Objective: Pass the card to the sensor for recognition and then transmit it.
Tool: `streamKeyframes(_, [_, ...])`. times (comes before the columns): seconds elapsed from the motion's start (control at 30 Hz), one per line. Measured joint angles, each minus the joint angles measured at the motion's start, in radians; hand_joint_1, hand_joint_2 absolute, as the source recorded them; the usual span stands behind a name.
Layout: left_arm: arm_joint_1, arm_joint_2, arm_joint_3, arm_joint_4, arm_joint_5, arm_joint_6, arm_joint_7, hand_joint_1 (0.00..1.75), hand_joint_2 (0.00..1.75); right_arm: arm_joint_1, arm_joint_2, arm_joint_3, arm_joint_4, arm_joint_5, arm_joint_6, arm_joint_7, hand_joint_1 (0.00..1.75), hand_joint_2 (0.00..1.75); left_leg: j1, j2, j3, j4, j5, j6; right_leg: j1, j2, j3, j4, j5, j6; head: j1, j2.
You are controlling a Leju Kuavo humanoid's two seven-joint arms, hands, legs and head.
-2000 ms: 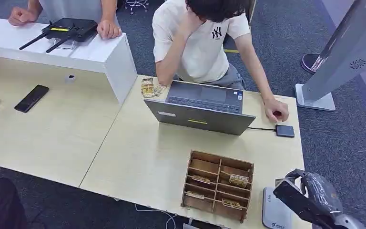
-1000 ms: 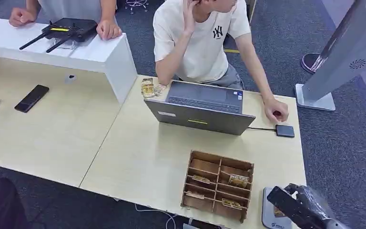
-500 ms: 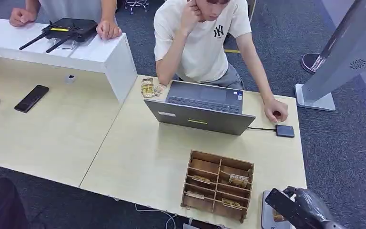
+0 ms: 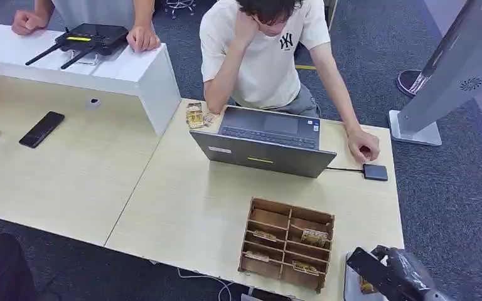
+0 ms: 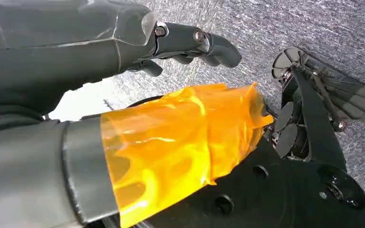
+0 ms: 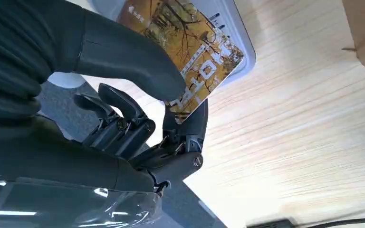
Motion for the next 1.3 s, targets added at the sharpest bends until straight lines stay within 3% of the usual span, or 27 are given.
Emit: streamKeyframes(1.3, [-0.001,0.000,-0.003,0.000,0.008,0.002,0.000,0.00,0.00,-0.006,0.040,0.009,0.034,0.011,-0.019,-0.007,1.75,1.75,0.000,0.000,0.000,0.000,0.000,0.000,0.000,0.000,0.000,0.000,0.000,0.000,0.000,0.000])
